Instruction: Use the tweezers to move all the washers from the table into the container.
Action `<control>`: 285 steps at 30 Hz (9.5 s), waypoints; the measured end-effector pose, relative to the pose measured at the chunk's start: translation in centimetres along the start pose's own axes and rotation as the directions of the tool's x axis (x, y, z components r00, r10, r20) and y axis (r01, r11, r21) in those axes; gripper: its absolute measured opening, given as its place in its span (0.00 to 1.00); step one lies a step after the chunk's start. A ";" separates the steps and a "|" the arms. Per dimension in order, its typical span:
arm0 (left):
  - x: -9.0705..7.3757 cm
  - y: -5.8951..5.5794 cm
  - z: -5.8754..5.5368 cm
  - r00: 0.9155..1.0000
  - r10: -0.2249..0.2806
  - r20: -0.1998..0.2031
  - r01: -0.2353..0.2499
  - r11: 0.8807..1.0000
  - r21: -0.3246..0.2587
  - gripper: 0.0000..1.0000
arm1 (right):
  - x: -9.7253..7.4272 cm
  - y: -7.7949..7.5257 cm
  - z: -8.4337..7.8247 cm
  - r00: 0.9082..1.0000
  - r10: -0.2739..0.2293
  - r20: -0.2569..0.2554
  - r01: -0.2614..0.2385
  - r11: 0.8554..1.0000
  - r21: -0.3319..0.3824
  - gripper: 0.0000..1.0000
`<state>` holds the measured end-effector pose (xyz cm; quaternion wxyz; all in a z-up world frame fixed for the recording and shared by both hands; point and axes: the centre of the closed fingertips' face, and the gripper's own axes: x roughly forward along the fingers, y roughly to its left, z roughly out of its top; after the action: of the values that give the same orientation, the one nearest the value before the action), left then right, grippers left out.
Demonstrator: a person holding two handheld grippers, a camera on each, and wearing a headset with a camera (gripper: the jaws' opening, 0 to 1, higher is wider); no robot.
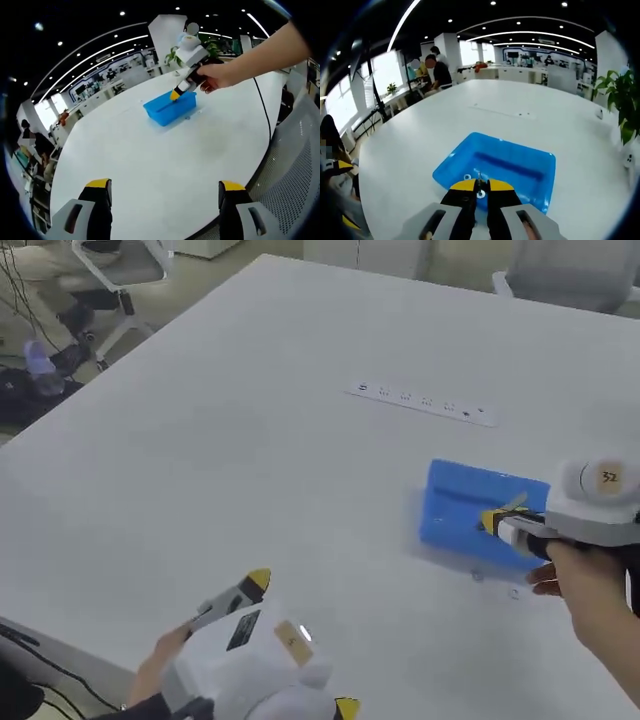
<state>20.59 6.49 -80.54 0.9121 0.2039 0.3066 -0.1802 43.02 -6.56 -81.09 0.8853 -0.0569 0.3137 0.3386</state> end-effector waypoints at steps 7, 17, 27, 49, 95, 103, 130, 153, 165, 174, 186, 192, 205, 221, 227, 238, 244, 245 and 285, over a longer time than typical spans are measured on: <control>-0.1 0.2 0.2 1.000 0.011 0.012 -0.011 1.000 0.000 0.90 | -2.3 0.8 2.0 0.998 0.004 0.066 -0.004 1.000 0.001 0.03; -0.2 0.1 0.4 1.000 0.011 0.026 -0.011 1.000 0.005 0.90 | -4.6 2.1 2.5 0.995 0.031 0.096 -0.031 1.000 -0.003 0.03; -0.2 0.2 0.4 1.000 0.014 0.027 -0.014 1.000 0.004 0.89 | -5.3 3.2 0.6 0.997 0.058 0.060 -0.057 0.998 -0.030 0.03; 0.0 0.2 -0.1 1.000 0.014 -0.006 -0.014 1.000 0.005 0.89 | -2.9 2.5 -4.0 0.996 0.061 -0.065 -0.064 0.997 -0.048 0.03; -0.2 0.5 0.2 0.999 0.031 0.014 -0.032 0.999 0.010 0.88 | -2.8 1.8 -4.6 0.990 0.050 -0.130 -0.054 0.998 -0.032 0.02; -0.2 0.6 0.3 0.999 0.040 0.020 -0.041 0.999 0.010 0.88 | -4.0 2.9 -3.1 0.993 0.092 -0.071 -0.090 0.995 0.033 0.02; -0.1 1.3 0.5 0.994 0.106 0.033 -0.106 0.994 -0.006 0.88 | -5.4 2.7 1.3 0.998 0.056 0.001 -0.056 0.993 -0.100 0.02; -0.3 0.3 1.2 0.997 0.035 0.068 -0.031 0.998 -0.059 0.96 | -2.1 0.1 0.7 0.998 0.029 -0.053 -0.033 0.997 -0.065 0.02; -0.4 0.4 2.0 0.992 0.022 0.121 -0.007 0.992 -0.126 0.99 | -0.7 -0.6 -0.6 0.996 0.035 -0.086 -0.038 0.999 -0.036 0.02; -0.3 0.4 2.0 0.992 0.020 0.121 -0.003 0.991 -0.136 0.99 | -0.3 -0.9 -1.0 0.994 0.038 -0.103 -0.042 0.998 -0.043 0.02; -1.7 0.4 5.3 0.944 -0.016 0.331 0.124 0.943 -0.308 0.99 | 0.3 -0.9 -1.3 0.991 0.048 -0.123 -0.053 0.998 -0.039 0.02; -2.6 0.8 6.7 0.911 -0.005 0.413 0.168 0.918 -0.359 0.99 | 0.4 -1.1 -1.3 0.991 0.050 -0.124 -0.052 0.998 -0.016 0.03; -2.7 0.2 7.1 0.910 -0.009 0.414 0.157 0.932 -0.326 0.99 | -1.9 -1.2 0.2 0.998 0.029 -0.053 -0.028 0.999 0.021 0.03; -2.1 -0.3 5.9 0.938 -0.027 0.346 0.123 0.958 -0.260 0.99 | -7.7 -0.5 -0.1 0.998 -0.035 0.044 0.035 0.999 0.008 0.03; -2.1 -0.2 5.8 0.938 -0.027 0.347 0.123 0.958 -0.258 0.98 | -7.8 -0.4 -2.6 0.999 -0.038 0.006 0.038 0.999 0.028 0.03; -1.7 -0.2 5.2 0.949 -0.024 0.313 0.106 0.963 -0.246 0.99 | -6.4 -1.7 -6.0 0.996 -0.067 -0.064 0.072 0.994 0.082 0.03; -1.6 -0.1 4.9 0.955 -0.022 0.297 0.097 0.965 -0.242 0.99 | -5.9 -2.4 -5.8 0.994 -0.085 -0.065 0.090 0.992 0.085 0.03; -1.5 -0.1 4.9 0.956 -0.021 0.292 0.095 0.966 -0.241 0.99 | -5.8 -2.5 -6.0 0.994 -0.086 -0.070 0.092 0.993 0.080 0.03; -1.2 -0.2 4.0 0.969 -0.018 0.248 0.069 0.977 -0.201 0.96 | -5.6 -1.7 -6.4 0.985 -0.099 -0.144 0.097 0.995 -0.017 0.02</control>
<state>21.61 4.63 -76.91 0.9551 0.0769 0.2132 -0.1910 37.61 -13.03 -83.08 0.8754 -0.1009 0.3724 0.2911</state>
